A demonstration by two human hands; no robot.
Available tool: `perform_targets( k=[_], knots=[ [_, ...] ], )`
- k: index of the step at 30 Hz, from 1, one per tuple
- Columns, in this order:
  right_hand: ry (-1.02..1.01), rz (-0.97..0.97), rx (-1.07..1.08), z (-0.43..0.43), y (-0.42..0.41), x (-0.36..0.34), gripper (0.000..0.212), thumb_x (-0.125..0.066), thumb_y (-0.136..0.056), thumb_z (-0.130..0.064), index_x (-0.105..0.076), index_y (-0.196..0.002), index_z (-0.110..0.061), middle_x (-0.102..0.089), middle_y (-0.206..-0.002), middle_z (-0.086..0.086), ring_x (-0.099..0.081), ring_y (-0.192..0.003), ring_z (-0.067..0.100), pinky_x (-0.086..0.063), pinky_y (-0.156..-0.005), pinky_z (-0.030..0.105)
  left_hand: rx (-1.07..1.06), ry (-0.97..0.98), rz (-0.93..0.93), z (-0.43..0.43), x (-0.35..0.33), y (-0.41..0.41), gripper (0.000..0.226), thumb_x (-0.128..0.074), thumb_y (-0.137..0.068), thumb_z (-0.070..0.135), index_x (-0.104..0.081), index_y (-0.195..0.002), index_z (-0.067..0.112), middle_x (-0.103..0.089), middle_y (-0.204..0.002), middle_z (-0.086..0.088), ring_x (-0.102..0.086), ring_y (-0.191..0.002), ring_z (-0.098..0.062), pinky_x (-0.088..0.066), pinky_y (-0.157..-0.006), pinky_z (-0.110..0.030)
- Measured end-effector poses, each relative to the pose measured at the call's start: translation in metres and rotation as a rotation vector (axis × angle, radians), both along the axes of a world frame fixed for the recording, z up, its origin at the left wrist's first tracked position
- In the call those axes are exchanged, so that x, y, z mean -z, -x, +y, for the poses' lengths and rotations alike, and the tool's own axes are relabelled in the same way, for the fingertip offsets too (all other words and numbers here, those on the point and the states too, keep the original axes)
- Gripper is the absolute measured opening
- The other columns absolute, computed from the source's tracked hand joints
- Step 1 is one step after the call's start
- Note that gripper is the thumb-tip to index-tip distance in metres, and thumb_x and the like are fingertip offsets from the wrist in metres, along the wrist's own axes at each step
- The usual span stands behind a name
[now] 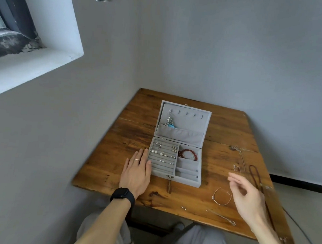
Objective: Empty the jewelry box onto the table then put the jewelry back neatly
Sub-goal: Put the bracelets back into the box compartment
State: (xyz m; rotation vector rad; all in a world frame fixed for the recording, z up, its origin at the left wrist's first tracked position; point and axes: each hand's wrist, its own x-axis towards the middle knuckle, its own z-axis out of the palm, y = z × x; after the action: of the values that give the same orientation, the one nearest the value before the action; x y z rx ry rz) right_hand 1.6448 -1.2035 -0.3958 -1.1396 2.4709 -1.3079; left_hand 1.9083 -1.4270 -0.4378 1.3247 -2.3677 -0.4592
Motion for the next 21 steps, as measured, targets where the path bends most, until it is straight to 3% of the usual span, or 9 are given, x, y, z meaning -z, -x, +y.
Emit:
perform_targets(
  k=[6, 9, 14, 17, 21],
  knots=[
    [-0.202, 0.166, -0.019, 0.048, -0.008, 0.017, 0.026, -0.075, -0.086, -0.022, -0.073, -0.110, -0.031, -0.065, -0.101, -0.021, -0.061, -0.088, -0.002, -0.046, -0.073, 0.017, 0.208, 0.174, -0.014, 0.030, -0.017, 0.026, 0.061, -0.014, -0.103, 0.053, -0.017, -0.159, 0.028, -0.009, -0.164, 0.010, -0.003, -0.152, -0.009, -0.002, -0.124, -0.039],
    [-0.274, 0.214, -0.051, 0.050, -0.018, 0.025, 0.022, -0.074, -0.087, -0.029, -0.075, -0.109, -0.032, -0.063, -0.106, -0.021, -0.056, -0.094, 0.006, -0.049, -0.083, 0.025, 0.395, 0.214, -0.084, 0.052, -0.025, 0.056, 0.060, -0.018, -0.104, 0.052, -0.015, -0.159, 0.029, -0.009, -0.164, 0.011, -0.002, -0.152, -0.007, -0.005, -0.125, -0.039],
    [-0.301, 0.262, -0.058, 0.043, -0.027, 0.025, 0.013, -0.069, -0.090, -0.038, -0.075, -0.101, -0.033, -0.062, -0.104, -0.020, -0.050, -0.096, 0.007, -0.045, -0.077, 0.022, 0.657, 0.180, -0.206, 0.079, -0.026, 0.096, 0.060, -0.015, -0.104, 0.052, -0.009, -0.159, 0.030, -0.006, -0.165, 0.012, 0.003, -0.152, -0.006, 0.003, -0.123, -0.034],
    [-0.312, 0.327, -0.082, 0.041, -0.031, 0.025, 0.007, -0.065, -0.094, -0.035, -0.071, -0.092, -0.031, -0.059, -0.100, -0.019, -0.049, -0.092, 0.007, -0.045, -0.074, 0.022, 0.695, 0.150, -0.311, 0.086, -0.019, 0.102, 0.060, -0.014, -0.105, 0.051, -0.004, -0.160, 0.028, -0.001, -0.166, 0.011, 0.005, -0.152, -0.008, 0.012, -0.118, -0.031],
    [-0.410, 0.426, -0.159, 0.036, -0.029, 0.020, 0.011, -0.050, -0.101, -0.031, -0.060, -0.096, -0.027, -0.054, -0.102, -0.013, -0.045, -0.091, 0.007, -0.042, -0.076, 0.021, 0.690, 0.105, -0.341, 0.087, -0.018, 0.106, 0.063, -0.017, -0.104, 0.053, -0.005, -0.160, 0.027, 0.005, -0.165, 0.011, 0.010, -0.152, -0.009, 0.016, -0.116, -0.033]
  ],
)
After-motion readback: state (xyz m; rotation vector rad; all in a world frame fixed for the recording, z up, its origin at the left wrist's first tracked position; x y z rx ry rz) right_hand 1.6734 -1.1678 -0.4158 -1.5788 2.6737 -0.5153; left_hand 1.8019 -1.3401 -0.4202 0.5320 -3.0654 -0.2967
